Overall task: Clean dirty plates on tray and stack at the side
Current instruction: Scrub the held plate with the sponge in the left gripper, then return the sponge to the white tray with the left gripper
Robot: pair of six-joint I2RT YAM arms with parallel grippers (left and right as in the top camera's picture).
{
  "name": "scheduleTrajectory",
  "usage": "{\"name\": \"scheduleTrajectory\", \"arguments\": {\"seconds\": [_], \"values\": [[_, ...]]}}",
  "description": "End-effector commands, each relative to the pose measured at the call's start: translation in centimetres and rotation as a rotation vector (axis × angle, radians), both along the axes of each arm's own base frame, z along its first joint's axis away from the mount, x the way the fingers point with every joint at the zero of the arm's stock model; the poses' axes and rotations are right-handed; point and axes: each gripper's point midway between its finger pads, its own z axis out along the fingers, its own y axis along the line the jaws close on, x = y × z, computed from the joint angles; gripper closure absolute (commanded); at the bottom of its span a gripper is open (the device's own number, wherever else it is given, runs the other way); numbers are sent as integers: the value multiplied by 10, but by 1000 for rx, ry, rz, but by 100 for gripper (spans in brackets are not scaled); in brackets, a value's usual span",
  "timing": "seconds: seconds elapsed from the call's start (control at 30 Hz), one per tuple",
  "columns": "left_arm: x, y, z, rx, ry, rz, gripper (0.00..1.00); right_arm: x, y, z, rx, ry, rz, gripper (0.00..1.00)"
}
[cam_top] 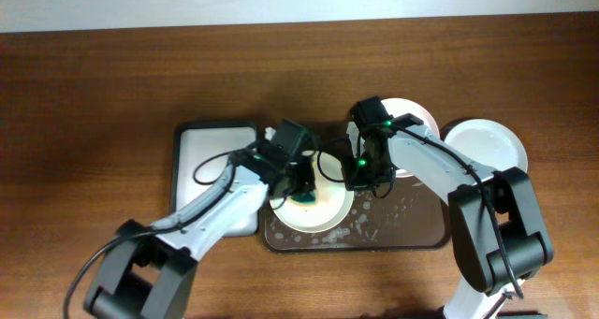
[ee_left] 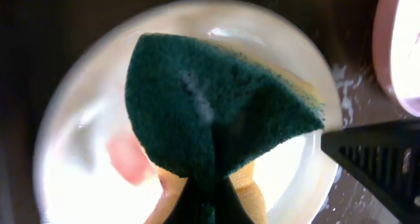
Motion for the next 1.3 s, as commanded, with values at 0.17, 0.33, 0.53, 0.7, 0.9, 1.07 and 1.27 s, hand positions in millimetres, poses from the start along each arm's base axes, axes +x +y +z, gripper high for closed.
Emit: {"name": "scheduleTrajectory", "arguments": {"seconds": [0.17, 0.33, 0.53, 0.7, 0.9, 1.07, 1.27], "values": [[-26, -8, -50, 116, 101, 63, 100, 0, 0, 4, -8, -14, 10, 96], [-3, 32, -50, 329, -45, 145, 100, -1, -1, 4, -11, -8, 10, 96], [17, 55, -37, 456, -169, 190, 100, -2, -1, 4, -11, -6, 10, 96], [26, 46, 4, 444, -223, 81, 100, -2, -1, 4, -13, -3, 10, 96], [19, 65, 69, 349, -261, 93, 100, -1, -1, 4, -14, -11, 9, 96], [6, 102, 73, 314, -141, 158, 100, 3, 0, 4, -9, -24, 9, 96], [-9, 136, 35, 306, -13, 219, 100, 3, 0, -1, -5, -35, 9, 88]]}}
